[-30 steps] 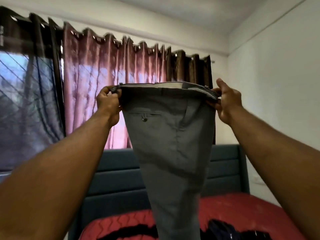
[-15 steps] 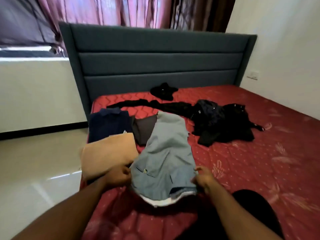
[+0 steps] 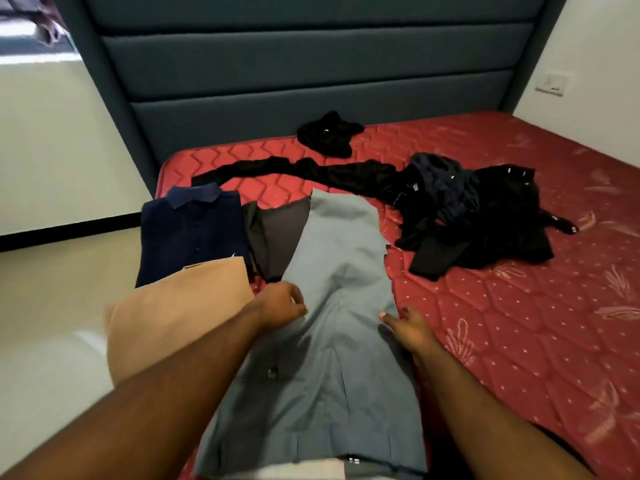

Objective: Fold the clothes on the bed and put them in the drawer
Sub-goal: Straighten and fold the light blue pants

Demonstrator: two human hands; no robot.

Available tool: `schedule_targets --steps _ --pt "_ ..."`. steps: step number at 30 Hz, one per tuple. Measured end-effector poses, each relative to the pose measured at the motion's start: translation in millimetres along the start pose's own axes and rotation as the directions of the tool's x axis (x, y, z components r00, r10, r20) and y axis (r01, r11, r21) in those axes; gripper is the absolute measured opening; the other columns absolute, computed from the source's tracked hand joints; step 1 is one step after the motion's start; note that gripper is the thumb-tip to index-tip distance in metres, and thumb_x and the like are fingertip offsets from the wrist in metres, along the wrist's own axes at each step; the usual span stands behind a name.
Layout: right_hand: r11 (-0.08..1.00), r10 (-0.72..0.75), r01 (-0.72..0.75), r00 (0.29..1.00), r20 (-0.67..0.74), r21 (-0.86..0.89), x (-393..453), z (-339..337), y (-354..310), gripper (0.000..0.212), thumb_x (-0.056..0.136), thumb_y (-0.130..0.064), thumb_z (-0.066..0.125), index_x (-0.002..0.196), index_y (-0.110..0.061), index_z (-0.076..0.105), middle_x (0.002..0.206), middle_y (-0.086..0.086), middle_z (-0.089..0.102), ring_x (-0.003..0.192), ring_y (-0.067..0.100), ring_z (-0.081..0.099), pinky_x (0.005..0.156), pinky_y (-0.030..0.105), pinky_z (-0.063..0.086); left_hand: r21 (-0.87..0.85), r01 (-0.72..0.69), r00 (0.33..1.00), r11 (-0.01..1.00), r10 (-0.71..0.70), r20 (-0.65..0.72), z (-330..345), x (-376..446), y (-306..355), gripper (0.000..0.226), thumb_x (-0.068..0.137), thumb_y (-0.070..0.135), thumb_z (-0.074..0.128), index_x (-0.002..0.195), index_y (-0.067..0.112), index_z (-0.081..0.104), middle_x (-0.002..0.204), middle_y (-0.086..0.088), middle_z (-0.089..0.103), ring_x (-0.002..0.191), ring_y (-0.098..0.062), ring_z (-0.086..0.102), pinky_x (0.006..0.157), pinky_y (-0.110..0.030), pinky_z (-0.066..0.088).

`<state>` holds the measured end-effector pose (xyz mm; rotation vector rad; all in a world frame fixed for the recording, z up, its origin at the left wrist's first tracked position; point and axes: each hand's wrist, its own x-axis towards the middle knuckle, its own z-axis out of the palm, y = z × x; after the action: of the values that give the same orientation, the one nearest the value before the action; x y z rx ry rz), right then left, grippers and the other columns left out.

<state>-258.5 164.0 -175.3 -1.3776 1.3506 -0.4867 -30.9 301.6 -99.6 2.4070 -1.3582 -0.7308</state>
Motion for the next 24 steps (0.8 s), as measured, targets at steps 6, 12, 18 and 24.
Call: schedule_targets --steps 6,12,18,24 --pt "0.993 -0.029 0.029 1.000 -0.003 0.113 101 8 -50 0.022 0.091 -0.029 0.065 0.090 -0.008 0.065 0.078 0.006 0.065 0.073 0.022 0.060 0.066 0.030 0.048 -0.604 0.116 0.958 0.789 -0.249 -0.142 -12 126 16 0.058 0.086 0.018 0.073 0.138 0.005 0.049 0.137 -0.014 0.053 0.123 -0.028 0.054 0.103 -0.034 0.043" --pt "0.948 0.069 -0.084 0.996 0.062 0.307 179 26 -83 0.033 0.094 -0.034 0.061 0.088 -0.003 0.067 0.081 0.006 0.070 0.071 0.021 0.066 0.063 0.029 0.053 -0.806 0.284 0.862 0.519 -0.506 -0.022 2 207 21 0.056 0.090 0.027 0.068 0.133 -0.003 0.050 0.113 -0.021 0.063 0.095 -0.033 0.061 0.074 -0.032 0.047" --pt "0.895 0.077 -0.166 0.972 0.224 0.414 167 33 -92 0.017 0.083 -0.002 0.070 0.099 0.001 0.068 0.089 0.015 0.073 0.058 0.019 0.070 0.052 0.027 0.056 -0.856 0.337 0.812 0.393 -0.581 0.053 6 209 23 0.047 0.077 0.012 0.080 0.115 -0.006 0.058 0.110 -0.019 0.064 0.094 -0.030 0.063 0.086 -0.041 0.054" --pt "0.802 -0.026 -0.172 0.947 0.320 0.572 78 -1 -109 0.019 0.087 -0.011 0.065 0.101 0.000 0.070 0.098 0.016 0.073 0.083 0.026 0.071 0.074 0.034 0.059 -0.912 0.168 0.891 0.374 -0.454 -0.022 -9 89 25 0.011 0.080 0.013 0.077 0.080 0.008 0.067 0.075 -0.009 0.071 0.063 -0.019 0.064 0.055 -0.025 0.050"
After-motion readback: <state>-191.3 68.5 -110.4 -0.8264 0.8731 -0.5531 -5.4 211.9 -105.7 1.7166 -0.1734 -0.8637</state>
